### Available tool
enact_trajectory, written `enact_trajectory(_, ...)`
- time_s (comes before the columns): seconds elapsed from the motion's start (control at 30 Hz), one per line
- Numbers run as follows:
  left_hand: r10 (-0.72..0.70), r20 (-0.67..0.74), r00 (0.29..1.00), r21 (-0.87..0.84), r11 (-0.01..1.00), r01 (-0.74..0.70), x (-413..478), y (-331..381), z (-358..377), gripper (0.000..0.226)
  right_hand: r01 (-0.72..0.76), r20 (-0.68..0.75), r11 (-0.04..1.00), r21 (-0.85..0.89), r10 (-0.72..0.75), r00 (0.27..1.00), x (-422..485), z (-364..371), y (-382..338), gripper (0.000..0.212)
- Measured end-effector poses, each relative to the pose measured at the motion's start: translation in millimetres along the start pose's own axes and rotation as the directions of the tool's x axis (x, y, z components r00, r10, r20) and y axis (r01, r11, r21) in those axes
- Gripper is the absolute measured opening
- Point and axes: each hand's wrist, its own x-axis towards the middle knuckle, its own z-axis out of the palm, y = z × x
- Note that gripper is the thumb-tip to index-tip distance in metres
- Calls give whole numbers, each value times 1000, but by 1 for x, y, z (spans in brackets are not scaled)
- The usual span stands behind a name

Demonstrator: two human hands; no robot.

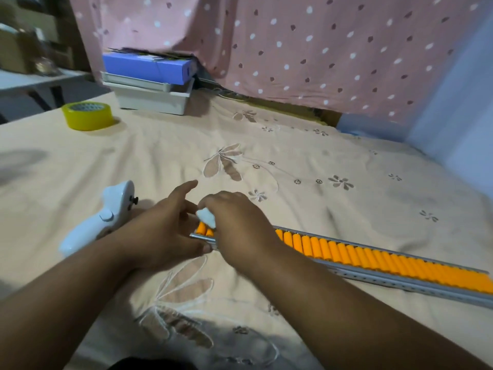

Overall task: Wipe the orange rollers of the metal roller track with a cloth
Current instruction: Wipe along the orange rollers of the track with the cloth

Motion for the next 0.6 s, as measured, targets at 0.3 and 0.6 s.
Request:
enact_trajectory(0.3, 30, 22, 999, 43, 999, -31, 0, 0, -2, 119, 135, 243, 967, 214, -187, 952, -18, -40, 15, 34)
enact_trajectory(0.6, 51, -14, 999, 71, 996, -50, -3, -2, 0, 108, 89, 65, 932, 351, -119, 991, -10, -11, 13, 37)
